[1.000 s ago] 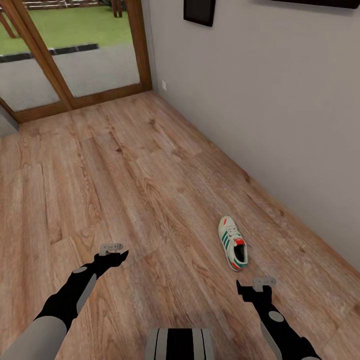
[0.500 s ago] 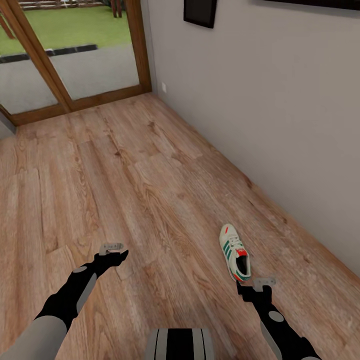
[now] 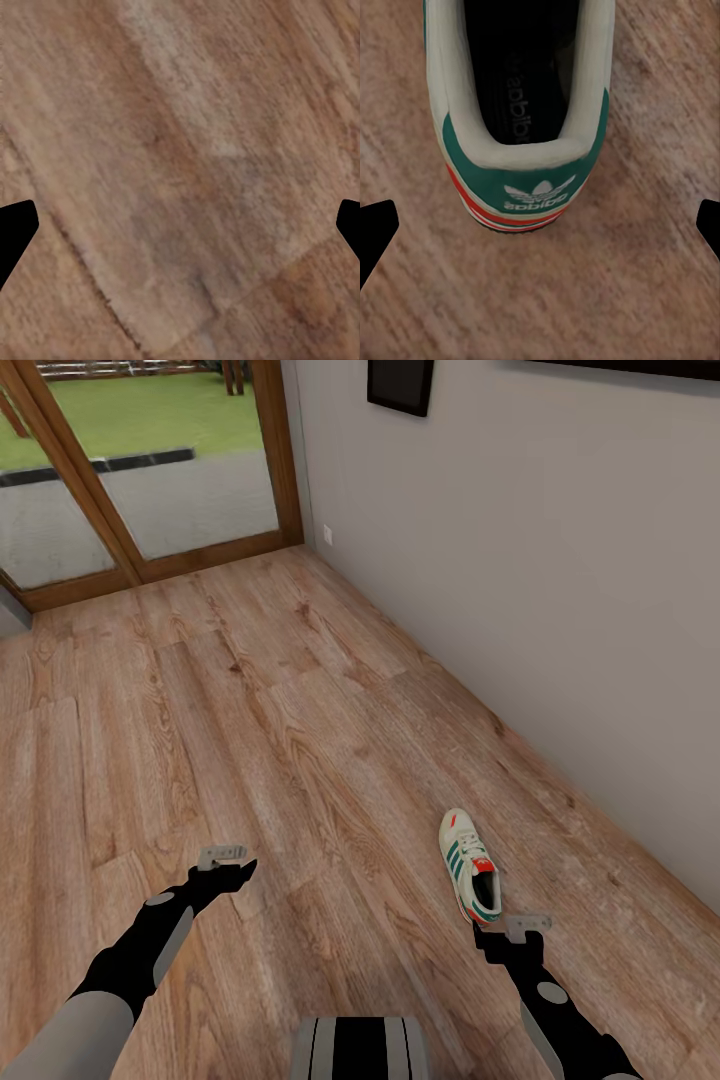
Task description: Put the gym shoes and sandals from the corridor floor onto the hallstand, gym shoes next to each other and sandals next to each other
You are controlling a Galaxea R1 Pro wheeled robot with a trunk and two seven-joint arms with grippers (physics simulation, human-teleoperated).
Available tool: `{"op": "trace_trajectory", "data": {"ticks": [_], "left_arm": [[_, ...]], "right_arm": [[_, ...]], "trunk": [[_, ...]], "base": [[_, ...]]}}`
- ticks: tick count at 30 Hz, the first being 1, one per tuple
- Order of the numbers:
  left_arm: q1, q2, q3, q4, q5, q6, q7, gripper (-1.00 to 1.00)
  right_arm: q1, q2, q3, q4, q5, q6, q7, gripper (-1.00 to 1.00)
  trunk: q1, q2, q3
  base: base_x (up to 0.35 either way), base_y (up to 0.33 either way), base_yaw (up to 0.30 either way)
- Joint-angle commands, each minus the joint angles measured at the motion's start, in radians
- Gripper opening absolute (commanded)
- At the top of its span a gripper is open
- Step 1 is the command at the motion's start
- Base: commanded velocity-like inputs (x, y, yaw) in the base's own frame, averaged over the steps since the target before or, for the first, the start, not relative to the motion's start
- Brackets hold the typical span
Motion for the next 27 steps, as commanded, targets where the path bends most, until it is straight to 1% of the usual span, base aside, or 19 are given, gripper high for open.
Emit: {"op": "trace_trajectory", "data": {"ticks": [1, 10, 27], "left_arm": [[0.0, 0.0, 0.003, -0.001, 0.01, 0.009, -0.004, 1.0], [0.0, 0.0, 0.003, 0.0, 0.01, 0.009, -0.002, 1.0], [0.001, 0.0, 0.005, -0.005, 0.011, 0.009, -0.009, 1.0]], "right_arm": [[0.0, 0.0, 0.0, 0.001, 0.0, -0.003, -0.002, 1.0], [0.0, 0.0, 0.0, -0.001, -0.001, -0.003, -0.002, 1.0], [0.0, 0.0, 0.0, -0.002, -0.001, -0.003, -0.002, 1.0]], "trunk": [[0.0, 0.0, -0.001], [0.0, 0.0, -0.001], [0.0, 0.0, -0.001]], "base": [[0.019, 0.0, 0.0], [0.08, 0.0, 0.0], [0.006, 0.0, 0.0]]}}
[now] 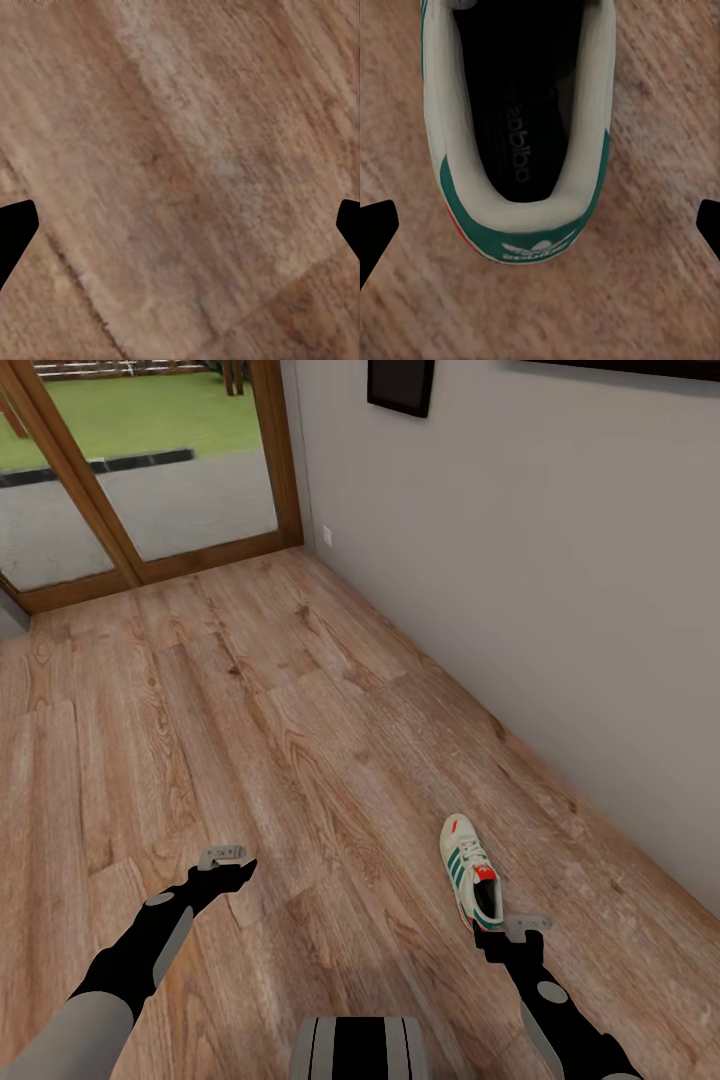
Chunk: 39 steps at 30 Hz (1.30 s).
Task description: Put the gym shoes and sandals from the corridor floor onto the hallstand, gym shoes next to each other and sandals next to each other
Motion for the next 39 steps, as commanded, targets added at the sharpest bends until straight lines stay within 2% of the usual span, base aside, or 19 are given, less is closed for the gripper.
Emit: {"op": "trace_trajectory", "data": {"ticks": [1, 12, 20, 39], "left_arm": [[0.0, 0.0, 0.003, -0.001, 0.01, 0.009, -0.005, 1.0], [0.0, 0.001, 0.003, -0.002, 0.01, 0.009, -0.006, 1.0], [0.0, 0.0, 0.003, -0.002, 0.01, 0.009, -0.006, 1.0], [0.0, 0.0, 0.002, -0.005, 0.012, -0.013, -0.006, 1.0]], "right_arm": [[0.0, 0.0, 0.0, 0.001, 0.0, -0.003, -0.002, 1.0], [0.0, 0.0, 0.0, 0.001, 0.0, -0.003, -0.002, 1.0], [0.0, 0.0, 0.0, 0.001, 0.0, -0.003, -0.002, 1.0], [0.0, 0.0, 0.0, 0.001, 0.0, -0.003, -0.002, 1.0]], "trunk": [[0.0, 0.0, -0.005], [0.005, -0.003, -0.059], [0.005, -0.003, -0.066], [0.005, -0.003, -0.068]], "base": [[0.0, 0.0, 0.0], [0.0, 0.0, 0.0], [0.0, 0.0, 0.0], [0.03, 0.0, 0.0]]}}
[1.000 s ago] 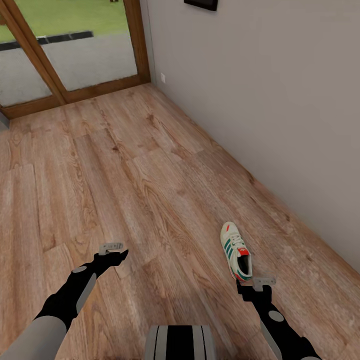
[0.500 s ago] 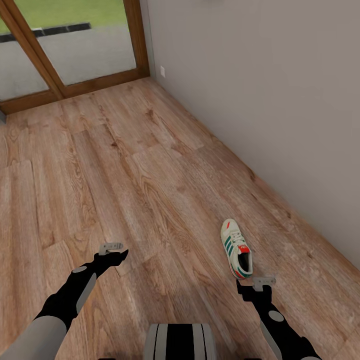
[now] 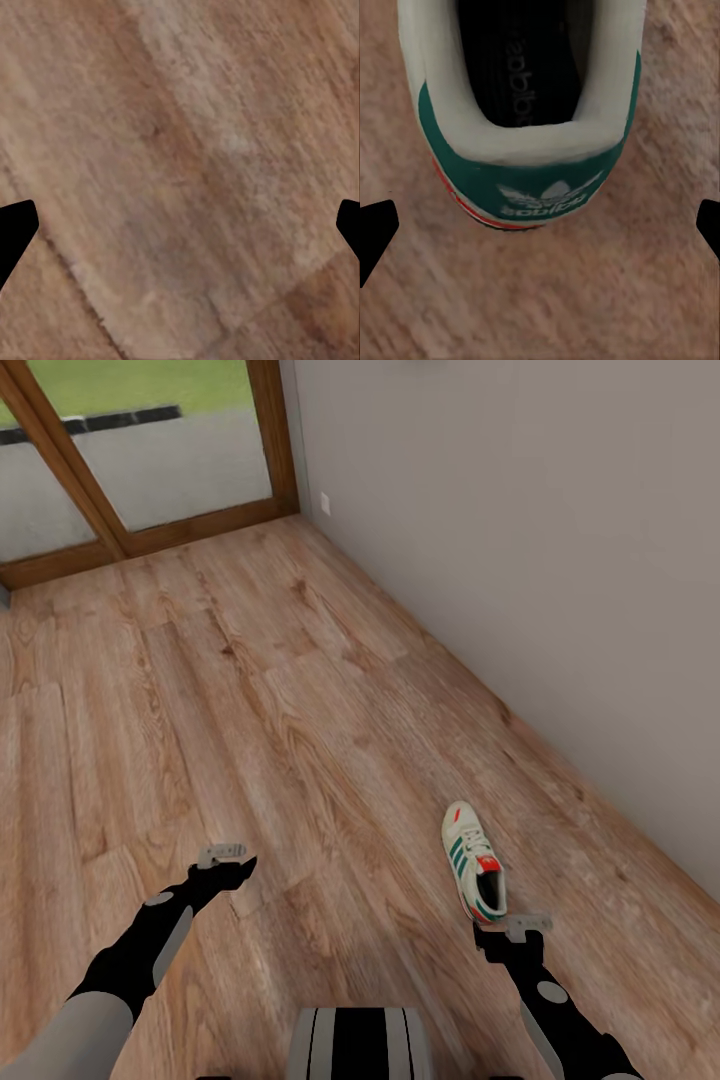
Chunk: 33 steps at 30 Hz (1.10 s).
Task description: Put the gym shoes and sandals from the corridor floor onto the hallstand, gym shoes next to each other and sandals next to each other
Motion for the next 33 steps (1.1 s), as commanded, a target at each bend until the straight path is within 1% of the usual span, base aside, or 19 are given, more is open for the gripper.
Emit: {"op": "trace_trajectory", "data": {"ticks": [1, 3, 4, 8, 33], "left_arm": [[0.0, 0.0, 0.003, -0.002, 0.011, 0.008, -0.005, 1.0], [0.0, 0.0, 0.004, -0.009, 0.011, 0.006, -0.004, 1.0], [0.0, 0.0, 0.003, -0.03, 0.011, 0.004, -0.003, 1.0], [0.0, 0.0, 0.002, -0.036, 0.011, 0.004, -0.002, 1.0], [0.0, 0.0, 0.003, -0.038, 0.011, 0.005, -0.004, 1.0]], "right_arm": [[0.0, 0.0, 0.0, 0.001, 0.0, -0.003, -0.002, 1.0], [0.0, 0.0, 0.0, 0.001, 0.0, -0.003, -0.002, 1.0], [0.0, 0.0, 0.0, 0.001, 0.0, -0.003, -0.002, 1.0], [0.0, 0.0, 0.0, 0.001, 0.0, -0.003, -0.002, 1.0], [0.0, 0.0, 0.0, 0.001, 0.0, -0.003, -0.002, 1.0]], "trunk": [[0.0, 0.0, -0.001], [0.0, 0.0, -0.001], [0.0, 0.0, -0.001], [0.0, 0.0, -0.001], [0.0, 0.0, -0.001]], "base": [[0.215, 0.0, 0.0], [0.25, 0.0, 0.0], [0.085, 0.0, 0.0], [0.05, 0.0, 0.0], [0.016, 0.0, 0.0]]}}
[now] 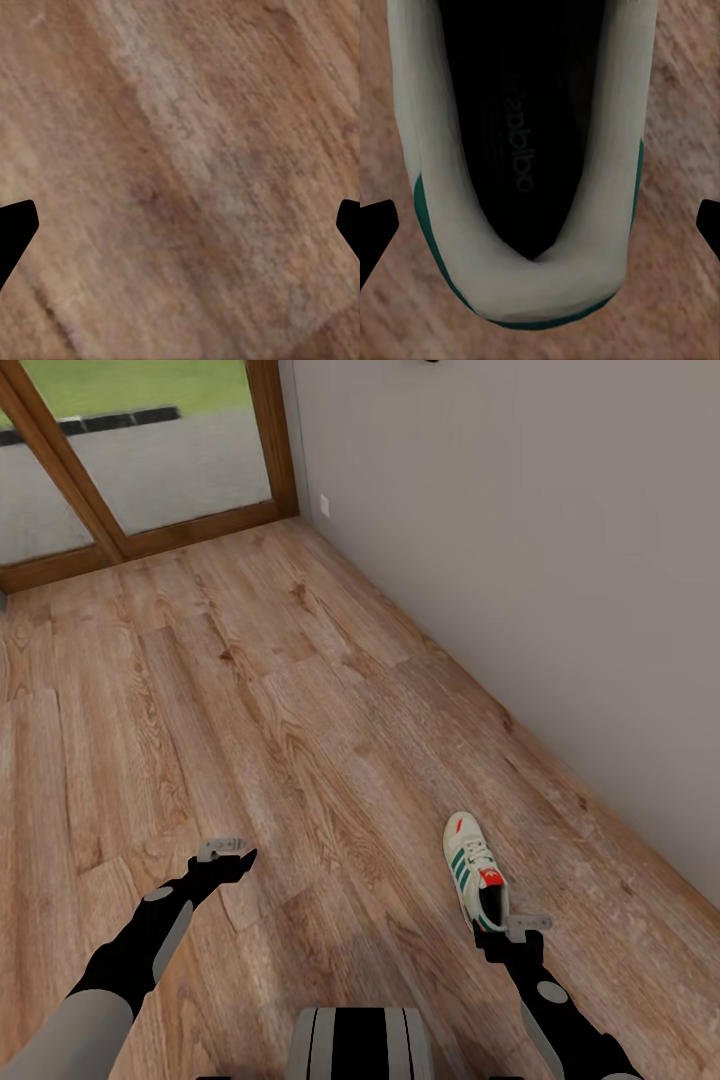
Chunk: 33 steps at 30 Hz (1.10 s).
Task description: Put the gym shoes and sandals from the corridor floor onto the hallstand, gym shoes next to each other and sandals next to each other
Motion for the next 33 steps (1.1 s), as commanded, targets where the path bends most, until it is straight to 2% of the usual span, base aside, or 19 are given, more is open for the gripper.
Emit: {"op": "trace_trajectory", "data": {"ticks": [1, 22, 23, 33], "left_arm": [[0.0, 0.0, 0.003, -0.001, 0.01, 0.009, -0.005, 1.0], [0.0, 0.0, 0.003, 0.003, 0.009, 0.008, -0.005, 1.0], [0.0, 0.0, 0.003, 0.003, 0.009, 0.008, -0.005, 1.0], [0.003, 0.002, 0.004, -0.001, 0.01, 0.008, -0.005, 1.0]], "right_arm": [[0.0, 0.0, 0.0, 0.001, 0.0, -0.003, -0.002, 1.0], [0.0, 0.0, 0.0, 0.001, 0.0, -0.003, -0.002, 1.0], [0.0, 0.0, 0.0, 0.001, 0.0, -0.003, -0.002, -1.0], [0.0, 0.0, -0.001, 0.001, 0.0, -0.003, -0.002, -1.0]], "trunk": [[0.0, 0.0, -0.001], [0.0, 0.0, -0.001], [0.0, 0.0, -0.001], [0.0, 0.0, -0.001]], "base": [[0.014, 0.0, 0.0], [0.04, 0.0, 0.0], [0.002, 0.0, 0.0], [0.0, 0.0, 0.0]]}}
